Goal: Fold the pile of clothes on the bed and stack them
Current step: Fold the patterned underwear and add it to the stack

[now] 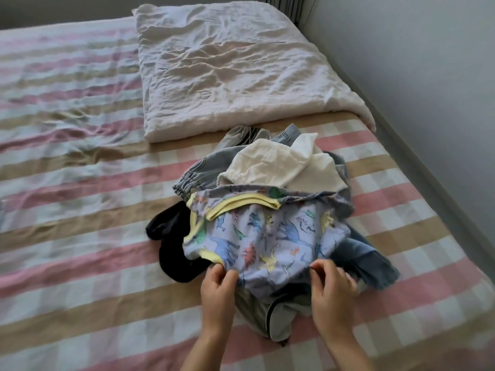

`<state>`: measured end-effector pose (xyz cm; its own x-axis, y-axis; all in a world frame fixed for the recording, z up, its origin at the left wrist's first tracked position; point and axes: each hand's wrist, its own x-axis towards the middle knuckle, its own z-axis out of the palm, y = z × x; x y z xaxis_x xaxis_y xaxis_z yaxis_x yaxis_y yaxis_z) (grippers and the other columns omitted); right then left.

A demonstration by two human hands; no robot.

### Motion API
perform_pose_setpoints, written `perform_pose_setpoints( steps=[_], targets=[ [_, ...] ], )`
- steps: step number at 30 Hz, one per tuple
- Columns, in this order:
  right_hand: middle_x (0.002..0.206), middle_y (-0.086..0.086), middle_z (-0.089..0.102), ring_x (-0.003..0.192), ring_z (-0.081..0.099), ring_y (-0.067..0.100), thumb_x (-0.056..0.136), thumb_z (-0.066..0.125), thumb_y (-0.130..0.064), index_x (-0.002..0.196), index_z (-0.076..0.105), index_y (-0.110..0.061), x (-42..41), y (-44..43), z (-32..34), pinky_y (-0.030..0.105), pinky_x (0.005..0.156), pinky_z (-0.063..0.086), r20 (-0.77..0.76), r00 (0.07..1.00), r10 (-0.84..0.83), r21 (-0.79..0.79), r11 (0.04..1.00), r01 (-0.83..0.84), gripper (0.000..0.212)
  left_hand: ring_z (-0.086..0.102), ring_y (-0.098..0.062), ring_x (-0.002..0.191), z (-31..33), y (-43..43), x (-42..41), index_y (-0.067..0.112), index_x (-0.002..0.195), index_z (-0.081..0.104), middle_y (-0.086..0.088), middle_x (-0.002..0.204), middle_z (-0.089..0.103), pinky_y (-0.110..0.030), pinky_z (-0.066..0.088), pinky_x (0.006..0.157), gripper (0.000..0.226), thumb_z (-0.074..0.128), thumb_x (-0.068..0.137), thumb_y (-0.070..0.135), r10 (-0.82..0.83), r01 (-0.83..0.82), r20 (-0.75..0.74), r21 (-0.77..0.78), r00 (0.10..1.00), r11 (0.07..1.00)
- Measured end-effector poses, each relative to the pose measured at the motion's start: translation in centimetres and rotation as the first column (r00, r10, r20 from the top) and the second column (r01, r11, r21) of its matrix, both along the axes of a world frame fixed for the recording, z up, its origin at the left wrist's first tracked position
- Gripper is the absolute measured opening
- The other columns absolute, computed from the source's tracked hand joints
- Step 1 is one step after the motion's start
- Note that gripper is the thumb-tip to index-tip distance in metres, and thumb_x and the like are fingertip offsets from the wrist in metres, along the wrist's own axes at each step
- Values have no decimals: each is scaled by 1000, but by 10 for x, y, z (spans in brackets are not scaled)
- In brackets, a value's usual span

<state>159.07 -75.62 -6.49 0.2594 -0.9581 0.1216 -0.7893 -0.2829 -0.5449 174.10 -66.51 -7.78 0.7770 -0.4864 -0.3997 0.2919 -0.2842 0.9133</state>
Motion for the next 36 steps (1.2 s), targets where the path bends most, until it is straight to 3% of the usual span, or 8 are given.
perform_pose_setpoints(
  steps=[4, 8, 14, 19, 25, 29, 33, 36],
  targets=[
    [66, -6, 56, 63, 55, 20, 75, 71, 0, 78, 63, -11, -14, 37, -2, 49, 76, 46, -86, 996, 24, 94, 995, -16, 14, 26, -10, 52, -2, 37, -14, 20, 51, 31, 4, 52, 28, -21, 25, 49, 29, 58, 59, 12, -73, 73, -44, 15, 996, 997],
    [100, -6, 64, 99, 56, 18, 87, 61, -19, 102, 64, -23, -12, 52, -10, 38, 95, 35, -274, 953, 126, 337, 941, -28, 16, 38, -20, 60, -19, 48, -16, 9, 59, 42, -10, 58, 40, -34, 33, 58, 33, 71, 73, 3, -120, 129, -140, 54, 983, 990],
    [111, -9, 55, 105, 47, 11, 74, 68, -30, 113, 61, -17, 25, 70, -1, 20, 91, 35, 117, 928, 355, 193, 908, -372, 41, 59, -17, 72, -9, 46, -10, 9, 84, 54, -6, 77, 60, -28, 53, 65, 15, 44, 94, 6, -57, 30, -299, -93, 953, 995],
    [121, -2, 56, 111, 50, 15, 80, 62, -10, 125, 56, -20, 80, 72, -11, 26, 90, 43, 52, 863, 502, 265, 826, -497, 46, 59, -18, 76, 9, 49, 11, 3, 85, 58, -10, 81, 63, -24, 50, 69, 25, 39, 87, -13, -162, 138, -169, -145, 972, 980],
    [90, -1, 67, 79, 60, 14, 87, 59, -6, 101, 67, -15, 82, 29, -22, 18, 62, 40, 271, 962, 42, 305, 944, -127, 19, 65, -20, 80, 2, 49, 52, -2, 86, 59, -12, 85, 69, -23, 50, 71, 25, 41, 82, -19, -212, 212, 7, -99, 977, 972],
    [88, 8, 68, 73, 56, 22, 91, 55, -15, 103, 65, -12, 61, -10, -40, 30, 57, 38, 94, 984, -150, 342, 933, 109, 16, 63, -12, 82, -10, 31, 73, 9, 82, 64, 0, 83, 68, -22, 49, 76, 27, 46, 82, -12, -277, 271, 204, 55, 939, 961],
    [103, 12, 64, 91, 57, 32, 92, 50, -20, 107, 63, -16, 54, -21, -58, 33, 64, 40, -187, 979, -77, 400, 904, 147, 20, 53, -19, 108, -28, 13, 83, 7, 108, 65, -4, 110, 63, -24, 40, 96, 42, 45, 79, -15, -498, 405, 456, 291, 738, 867],
    [115, 6, 56, 97, 57, 28, 88, 54, -14, 121, 55, -20, 59, -15, -61, 31, 65, 40, -195, 980, 47, 383, 923, 32, 34, 45, -33, 115, -36, 7, 87, 7, 122, 59, -13, 122, 56, -35, 40, 97, 59, 46, 71, -20, -579, 381, 610, 436, 541, 815]
  ],
)
